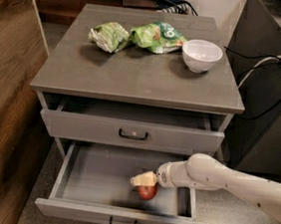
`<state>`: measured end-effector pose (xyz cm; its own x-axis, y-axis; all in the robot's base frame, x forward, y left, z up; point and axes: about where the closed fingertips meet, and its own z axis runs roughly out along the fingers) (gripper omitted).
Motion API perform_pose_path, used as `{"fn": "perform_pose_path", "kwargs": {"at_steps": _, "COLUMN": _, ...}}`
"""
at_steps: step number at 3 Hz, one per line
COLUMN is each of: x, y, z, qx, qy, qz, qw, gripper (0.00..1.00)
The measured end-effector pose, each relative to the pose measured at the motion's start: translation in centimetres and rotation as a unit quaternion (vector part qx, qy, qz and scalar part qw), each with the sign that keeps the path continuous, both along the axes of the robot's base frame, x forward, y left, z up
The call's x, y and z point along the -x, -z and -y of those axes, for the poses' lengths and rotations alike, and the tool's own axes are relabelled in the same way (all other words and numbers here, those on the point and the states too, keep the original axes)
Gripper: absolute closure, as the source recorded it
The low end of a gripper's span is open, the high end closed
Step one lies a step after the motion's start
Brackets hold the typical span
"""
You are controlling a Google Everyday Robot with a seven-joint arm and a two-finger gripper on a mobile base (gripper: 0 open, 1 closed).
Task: Place apple into middle drawer
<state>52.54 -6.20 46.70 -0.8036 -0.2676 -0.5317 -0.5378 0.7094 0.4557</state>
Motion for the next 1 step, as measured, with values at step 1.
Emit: {"fn": "perform_pose_path", "kwargs": {"at_steps": 1, "x": 0.0, "y": 0.0, "z": 0.0, "qx": 0.0, "qy": 0.0, "qz": 0.0, "qw": 1.0, "gripper": 0.0}}
